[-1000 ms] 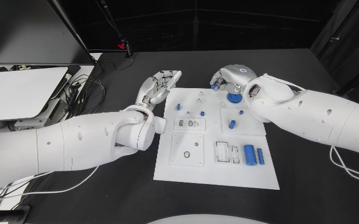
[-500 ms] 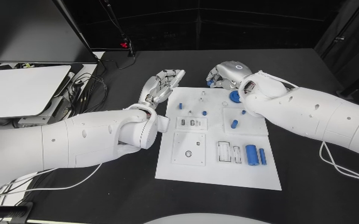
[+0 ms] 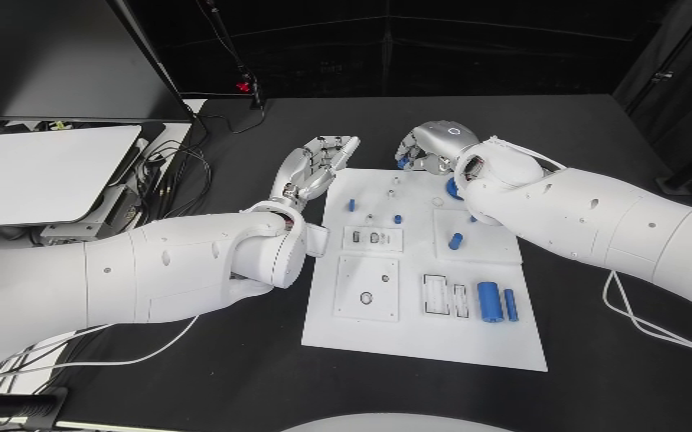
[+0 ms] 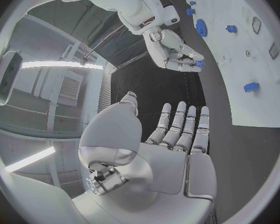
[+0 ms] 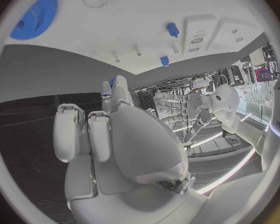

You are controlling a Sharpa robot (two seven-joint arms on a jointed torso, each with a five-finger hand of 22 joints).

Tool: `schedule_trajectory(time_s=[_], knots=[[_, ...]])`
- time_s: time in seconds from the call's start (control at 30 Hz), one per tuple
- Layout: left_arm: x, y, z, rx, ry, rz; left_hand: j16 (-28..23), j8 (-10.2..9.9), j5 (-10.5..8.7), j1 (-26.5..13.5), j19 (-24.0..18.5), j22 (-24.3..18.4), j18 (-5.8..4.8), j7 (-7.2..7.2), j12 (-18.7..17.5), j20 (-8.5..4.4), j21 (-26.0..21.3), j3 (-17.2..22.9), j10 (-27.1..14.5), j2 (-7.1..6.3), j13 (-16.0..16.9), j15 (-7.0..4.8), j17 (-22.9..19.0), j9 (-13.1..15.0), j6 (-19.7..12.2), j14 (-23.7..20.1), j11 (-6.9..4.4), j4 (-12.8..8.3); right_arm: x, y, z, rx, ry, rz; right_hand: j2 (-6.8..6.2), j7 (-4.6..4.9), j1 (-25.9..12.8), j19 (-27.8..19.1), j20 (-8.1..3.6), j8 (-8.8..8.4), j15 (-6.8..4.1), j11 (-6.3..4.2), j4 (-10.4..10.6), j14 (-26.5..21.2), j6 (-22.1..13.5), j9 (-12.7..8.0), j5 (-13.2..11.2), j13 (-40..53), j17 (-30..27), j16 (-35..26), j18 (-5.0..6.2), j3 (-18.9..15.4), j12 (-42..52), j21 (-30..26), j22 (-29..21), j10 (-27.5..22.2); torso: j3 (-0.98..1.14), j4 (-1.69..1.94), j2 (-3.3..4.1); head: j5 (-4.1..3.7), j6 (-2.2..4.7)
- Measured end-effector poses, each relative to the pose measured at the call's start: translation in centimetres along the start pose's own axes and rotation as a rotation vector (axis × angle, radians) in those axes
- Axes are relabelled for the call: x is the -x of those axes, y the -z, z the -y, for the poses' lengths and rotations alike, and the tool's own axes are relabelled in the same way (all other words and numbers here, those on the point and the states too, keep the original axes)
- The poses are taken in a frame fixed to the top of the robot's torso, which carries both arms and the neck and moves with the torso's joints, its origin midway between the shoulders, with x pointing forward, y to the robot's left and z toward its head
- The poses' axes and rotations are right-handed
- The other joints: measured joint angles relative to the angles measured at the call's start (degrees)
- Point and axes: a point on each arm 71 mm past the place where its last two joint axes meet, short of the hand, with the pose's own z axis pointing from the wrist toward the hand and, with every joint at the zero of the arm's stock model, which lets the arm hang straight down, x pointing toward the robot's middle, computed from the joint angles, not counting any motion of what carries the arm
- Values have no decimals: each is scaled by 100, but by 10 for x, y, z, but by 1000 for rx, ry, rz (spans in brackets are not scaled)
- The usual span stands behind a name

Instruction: Assemble the parts on the task board

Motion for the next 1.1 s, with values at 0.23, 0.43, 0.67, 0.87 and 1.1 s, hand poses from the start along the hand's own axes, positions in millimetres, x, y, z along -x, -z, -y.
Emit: schedule_trajectory(time_s=[0.23, 0.43, 0.67, 0.87, 1.1], knots=[[0, 0, 0, 0, 0, 0, 0, 0, 0, 0, 0, 0, 0, 0, 0, 0, 0, 0, 0, 0, 0, 0, 0, 0, 0, 0, 0, 0, -5, -2, -2, -3, -3, -22, 0, 1, 0, 0, 0, -19, 0, 0, 14, 0, 0, 0, 0, 0, 5, 0, 0, 14, -44, 0, 1, 0, -3, -1, -4, 32, -23], [0, 0, 0, 0, 0, 0, 0, 0, 0, 30, 0, 0, 0, 0, 0, 0, 23, 0, 0, 30, 0, 0, 0, 0, 0, 0, 0, 0, -8, -3, -3, -6, -4, -41, -1, 1, 0, 0, 0, -37, 0, 0, 30, 0, -1, -3, -1, 0, 4, 0, 0, -2, -73, 0, 4, 0, -7, -6, -8, 64, -48], [2, 0, 0, 0, -1, 2, 0, 0, 0, 30, 0, 0, 0, 0, 0, 0, 23, 0, 0, 30, 0, 0, 0, 1, 0, 0, 0, 0, -13, -3, -4, -7, -5, -64, -30, 12, 28, 21, 21, -66, 0, 0, 30, 0, 9, -13, -1, 0, 13, 0, -1, -3, -96, 0, 4, -1, -9, -18, -10, 92, -98], [2, 0, 0, 0, 0, 2, 0, 0, 0, 30, 0, 0, 0, 0, 0, 0, 23, 0, 0, 30, 0, 0, 0, -6, 0, 0, 0, 0, -16, -5, -5, -7, -4, -73, -30, 19, 28, 21, 21, -82, 0, 0, 29, 0, 16, -22, -2, 0, 20, 0, -1, -3, -117, 0, 3, -1, -7, -18, -8, 83, -118], [2, 0, 0, 0, -1, 2, 0, 0, 6, 30, 0, 0, 0, 0, 0, 0, 23, -6, 0, 30, 0, 0, 0, -6, 0, 0, 0, 7, -18, -7, -6, -12, -1, -75, -14, 22, 45, 21, 21, -80, 0, 0, 45, 0, 16, -21, -14, 0, 20, 0, 0, 13, -117, 0, 3, -1, -4, -13, -8, 79, -131]])
